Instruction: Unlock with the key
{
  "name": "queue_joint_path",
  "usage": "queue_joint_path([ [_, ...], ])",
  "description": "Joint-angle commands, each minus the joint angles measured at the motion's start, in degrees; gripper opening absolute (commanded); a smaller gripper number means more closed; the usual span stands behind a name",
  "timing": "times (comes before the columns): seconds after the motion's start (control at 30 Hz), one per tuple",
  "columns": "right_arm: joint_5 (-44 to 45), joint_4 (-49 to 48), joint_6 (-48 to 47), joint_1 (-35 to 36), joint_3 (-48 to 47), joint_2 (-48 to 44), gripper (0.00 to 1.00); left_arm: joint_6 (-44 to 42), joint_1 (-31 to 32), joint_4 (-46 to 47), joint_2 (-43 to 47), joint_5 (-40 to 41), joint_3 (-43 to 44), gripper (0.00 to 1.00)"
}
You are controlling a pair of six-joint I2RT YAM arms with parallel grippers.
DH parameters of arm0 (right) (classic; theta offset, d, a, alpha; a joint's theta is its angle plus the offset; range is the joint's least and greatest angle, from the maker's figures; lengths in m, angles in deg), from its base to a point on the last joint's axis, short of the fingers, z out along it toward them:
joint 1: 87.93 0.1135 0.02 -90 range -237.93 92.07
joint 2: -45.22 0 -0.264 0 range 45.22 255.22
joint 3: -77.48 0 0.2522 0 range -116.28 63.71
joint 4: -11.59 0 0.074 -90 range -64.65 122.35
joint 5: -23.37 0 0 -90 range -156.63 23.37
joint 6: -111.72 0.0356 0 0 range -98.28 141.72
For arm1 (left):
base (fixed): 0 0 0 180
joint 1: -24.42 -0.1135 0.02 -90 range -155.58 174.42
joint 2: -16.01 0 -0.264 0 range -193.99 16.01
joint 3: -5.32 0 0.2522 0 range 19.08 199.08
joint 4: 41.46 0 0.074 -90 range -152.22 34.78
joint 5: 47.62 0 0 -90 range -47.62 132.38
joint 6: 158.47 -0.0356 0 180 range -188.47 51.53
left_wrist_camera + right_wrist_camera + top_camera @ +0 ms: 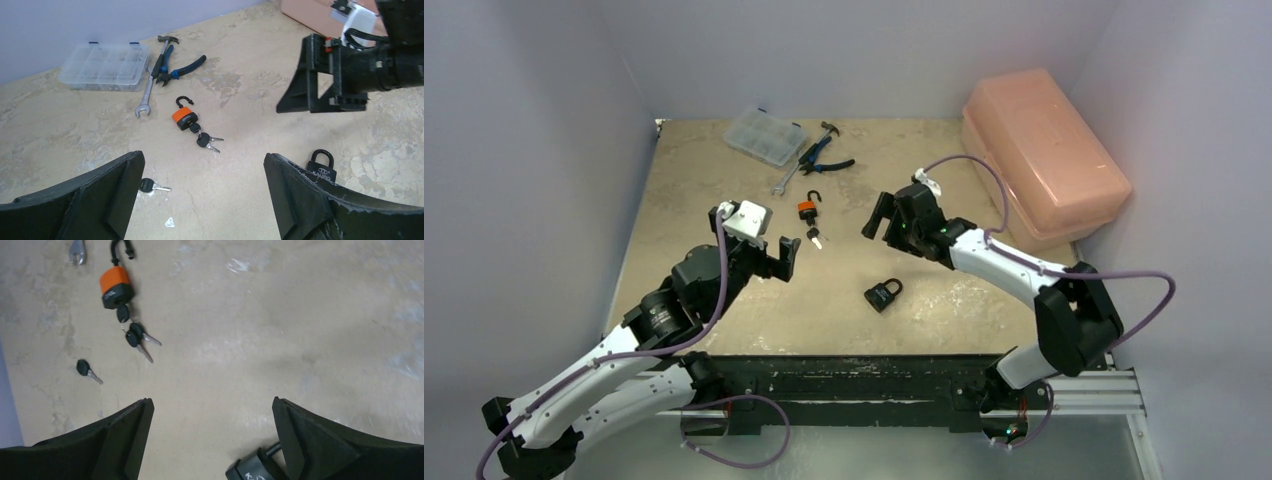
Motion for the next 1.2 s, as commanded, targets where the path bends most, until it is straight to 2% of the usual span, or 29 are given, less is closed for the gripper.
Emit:
queue_joint_path([
  [0.0,10.0,12.0,11.1,2.8,2.9,-5.5,0.99,-0.7,-0.5,2.2,0.2,0.7,0.1,0.99],
  [0.27,10.7,20.8,20.3,7.4,4.2,-7.0,0.99,-0.6,-0.4,1.9,0.2,1.0,0.1,0.99],
  [0.5,8.1,18.6,23.1,10.1,6.6,-6.1,0.99,-0.6,-0.5,1.9,0.3,0.8,0.1,0.99],
  [0.87,9.1,19.7,25.9,14.6,3.9,3.0,0.98,-0.7,-0.4,1.9,0.6,0.2,0.2,0.99],
  [1.0,11.3,20.1,25.4,15.0,2.6,5.9,0.90,-0.7,-0.5,1.9,0.6,0.0,0.2,0.99],
  [1.1,11.7,17.6,20.1,15.2,0.8,7.8,0.77,-0.7,-0.4,1.9,0.7,-0.1,0.2,0.99],
  [1.17,12.8,18.0,15.6,15.5,-2.1,9.8,0.49,-0.7,-0.4,1.9,0.8,0.0,0.2,0.99],
])
